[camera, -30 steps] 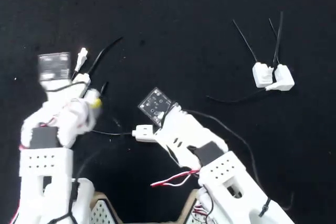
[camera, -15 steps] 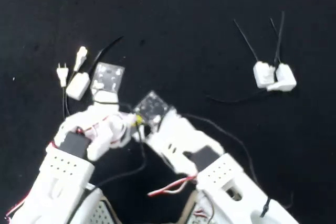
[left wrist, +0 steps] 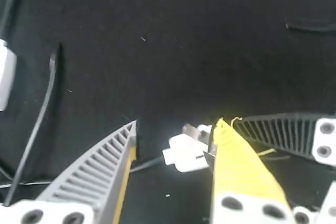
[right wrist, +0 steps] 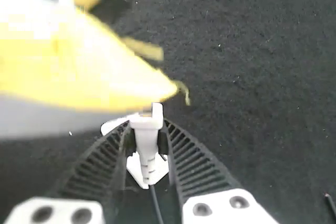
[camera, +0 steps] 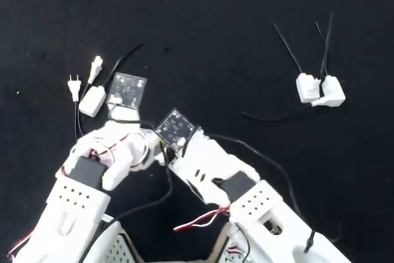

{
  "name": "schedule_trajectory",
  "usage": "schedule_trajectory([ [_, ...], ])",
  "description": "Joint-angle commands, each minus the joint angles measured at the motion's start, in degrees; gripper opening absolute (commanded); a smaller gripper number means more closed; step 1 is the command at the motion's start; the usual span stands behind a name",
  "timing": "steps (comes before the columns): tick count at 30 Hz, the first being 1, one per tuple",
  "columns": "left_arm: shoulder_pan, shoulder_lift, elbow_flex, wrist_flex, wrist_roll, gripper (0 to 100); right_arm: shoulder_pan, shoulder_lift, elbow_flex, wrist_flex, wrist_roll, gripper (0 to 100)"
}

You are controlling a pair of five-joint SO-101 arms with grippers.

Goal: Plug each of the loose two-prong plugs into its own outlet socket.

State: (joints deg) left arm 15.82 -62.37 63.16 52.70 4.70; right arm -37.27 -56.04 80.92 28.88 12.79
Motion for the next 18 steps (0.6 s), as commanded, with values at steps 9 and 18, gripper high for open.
schedule_trajectory([
  [9,-1.3,-9.1,8.4,-8.8,0.5,24,-3.1,-1.2,-0.9,-1.3,-0.4,1.1],
  [18,-1.4,-10.0,11.3,-9.3,-2.4,24,-3.0,-17.7,1.8,6.3,-0.4,1.1],
])
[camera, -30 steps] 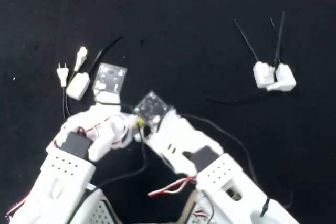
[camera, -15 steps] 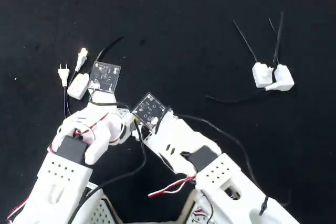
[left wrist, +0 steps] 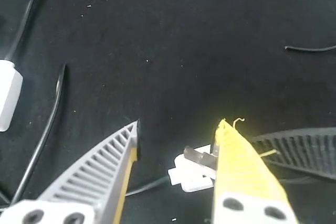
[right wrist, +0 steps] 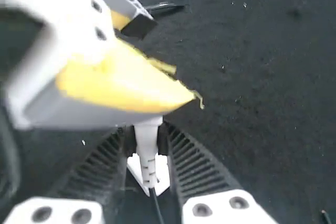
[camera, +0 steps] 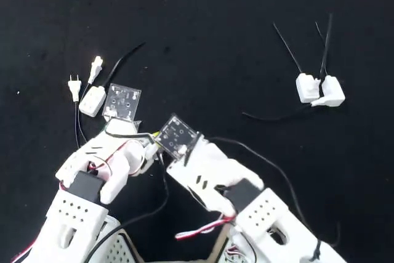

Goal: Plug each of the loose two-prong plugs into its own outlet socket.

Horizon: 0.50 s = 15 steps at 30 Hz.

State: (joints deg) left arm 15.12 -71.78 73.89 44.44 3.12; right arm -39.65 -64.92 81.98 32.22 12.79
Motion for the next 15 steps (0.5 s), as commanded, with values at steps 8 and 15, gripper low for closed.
schedule_trajectory([
  [8,-1.3,-0.6,1.2,-0.6,-1.1,24,-0.5,-23.9,7.9,3.9,-0.1,1.1],
  [15,-2.7,-0.6,1.3,-0.6,-1.1,23,0.4,-28.8,8.0,9.3,0.0,1.1],
])
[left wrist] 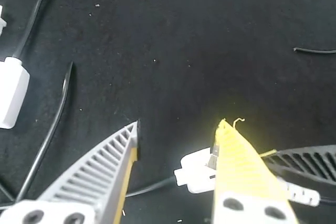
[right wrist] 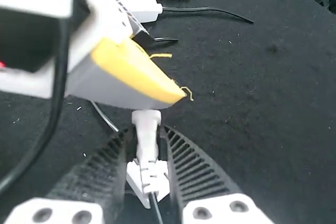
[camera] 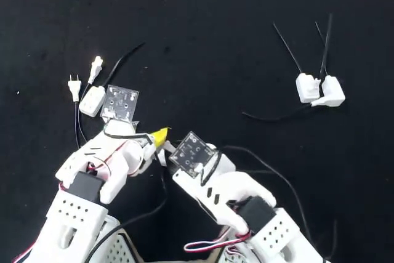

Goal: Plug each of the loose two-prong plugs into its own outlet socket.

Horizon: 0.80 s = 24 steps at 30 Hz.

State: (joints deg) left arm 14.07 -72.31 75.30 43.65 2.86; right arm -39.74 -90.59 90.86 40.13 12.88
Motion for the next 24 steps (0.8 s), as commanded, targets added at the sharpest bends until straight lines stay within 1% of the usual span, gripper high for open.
schedule_trajectory([
  [1,-2.8,-0.1,-0.1,0.2,-0.9,23,1.2,-3.2,-0.8,1.5,-0.1,1.1],
  [5,-6.9,-0.2,-0.2,0.2,-0.4,23,2.4,-3.2,-0.5,1.5,-0.1,1.1],
  [7,-7.2,-0.2,-0.1,0.2,1.0,23,2.4,-3.1,-0.4,1.6,-0.1,1.1],
  [12,-7.7,-0.2,2.5,0.0,7.4,23,2.4,-3.1,-0.7,3.4,0.0,1.1],
  [14,-7.7,-0.2,3.1,-0.4,9.0,23,2.4,-3.1,-0.5,3.4,2.0,1.1],
  [17,-7.7,-0.3,2.9,-0.5,10.5,23,2.4,-3.1,-0.3,3.6,3.3,1.1],
  [19,-7.7,-1.2,3.2,-2.2,11.3,23,2.4,-3.1,-0.4,3.3,3.3,1.1],
  [22,-7.3,-5.0,5.2,-4.6,12.2,23,2.3,-3.1,-0.7,3.3,3.2,1.1],
  [24,-7.1,-8.6,7.6,-6.0,12.0,23,1.0,-3.1,0.0,3.3,3.2,1.1],
])
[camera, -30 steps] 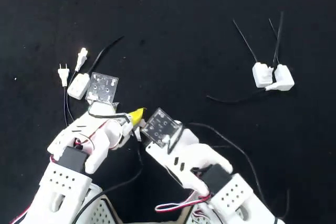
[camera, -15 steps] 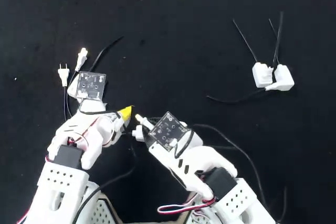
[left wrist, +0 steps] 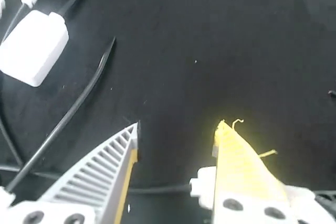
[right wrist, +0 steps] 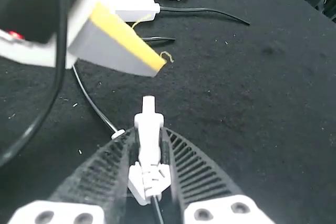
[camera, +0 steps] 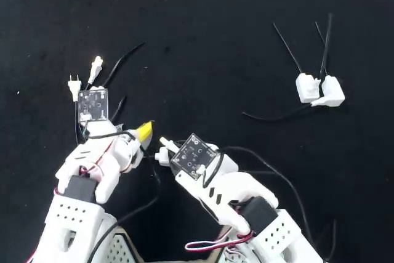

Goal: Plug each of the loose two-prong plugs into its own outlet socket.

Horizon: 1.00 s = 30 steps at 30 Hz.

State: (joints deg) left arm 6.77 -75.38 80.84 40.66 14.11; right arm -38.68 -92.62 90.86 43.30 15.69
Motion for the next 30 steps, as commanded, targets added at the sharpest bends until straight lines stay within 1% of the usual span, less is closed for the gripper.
schedule_trajectory([
  [1,0.2,-7.6,3.5,-3.6,0.7,23,-1.3,-1.1,0.4,0.1,0.4,1.1],
  [4,0.2,-14.3,7.1,-4.1,0.4,23,-4.8,-1.1,0.1,0.2,0.3,1.1],
  [7,0.2,-20.5,9.5,-1.8,0.2,23,-5.8,-1.0,-2.2,0.6,0.1,1.1],
  [9,1.1,-24.1,10.2,0.6,-2.5,23,-5.9,-1.0,-3.1,0.6,-1.1,1.1],
  [12,4.2,-28.7,11.6,4.3,-5.8,23,-6.0,-1.0,-3.6,0.6,-1.3,1.1],
  [14,5.3,-29.4,12.2,4.7,-6.4,23,-6.0,-1.0,-4.9,0.7,-1.3,1.1],
  [20,5.2,-28.7,12.4,3.9,-6.1,23,-6.0,-1.0,-11.4,4.2,-1.8,1.1],
  [30,5.1,-28.7,12.3,3.9,-6.0,23,-5.5,-0.9,-11.3,4.3,-1.5,1.1],
])
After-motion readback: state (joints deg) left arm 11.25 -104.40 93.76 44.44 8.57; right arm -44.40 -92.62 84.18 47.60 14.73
